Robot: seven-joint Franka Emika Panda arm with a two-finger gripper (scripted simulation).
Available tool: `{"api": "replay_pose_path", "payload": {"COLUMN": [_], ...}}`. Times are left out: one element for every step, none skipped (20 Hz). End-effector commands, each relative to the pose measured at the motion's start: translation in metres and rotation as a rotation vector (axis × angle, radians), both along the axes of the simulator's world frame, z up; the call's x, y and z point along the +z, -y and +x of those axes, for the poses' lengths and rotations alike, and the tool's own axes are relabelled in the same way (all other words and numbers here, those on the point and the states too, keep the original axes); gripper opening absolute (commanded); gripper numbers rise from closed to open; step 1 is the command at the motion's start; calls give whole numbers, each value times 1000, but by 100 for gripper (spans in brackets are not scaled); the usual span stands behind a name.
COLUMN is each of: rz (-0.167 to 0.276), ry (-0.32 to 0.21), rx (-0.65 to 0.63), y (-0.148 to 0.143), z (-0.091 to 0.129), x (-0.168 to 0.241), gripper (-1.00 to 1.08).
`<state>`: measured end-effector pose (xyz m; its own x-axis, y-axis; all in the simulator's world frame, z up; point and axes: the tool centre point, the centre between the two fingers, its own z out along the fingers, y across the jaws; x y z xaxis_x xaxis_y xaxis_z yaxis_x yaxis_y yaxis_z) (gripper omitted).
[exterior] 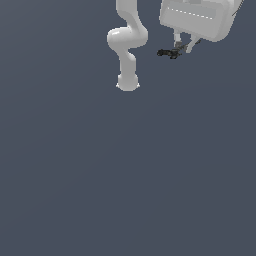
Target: Pick up the object and move it to a goal position.
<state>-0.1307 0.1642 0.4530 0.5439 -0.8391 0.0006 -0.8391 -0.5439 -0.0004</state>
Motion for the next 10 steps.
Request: {"api": "replay_pose_path", "payload": {"rz": [0, 0, 0, 0, 0, 0, 0, 0, 0, 0], "ry": [-1, -1, -1, -1, -1, -1, -1, -1, -1, -1], "rx": [0, 0, 0, 0, 0, 0, 0, 0, 0, 0], "y": [-4, -5, -6, -6, -7, -7, -7, -7, -7, -6], "z": [0, 0, 0, 0, 0, 0, 0, 1, 1, 1], "x": [8, 10, 12, 13, 14, 14, 14, 14, 13, 13], "gripper": [-100, -100, -100, -100, -100, -100, -100, -100, -100, -100]}}
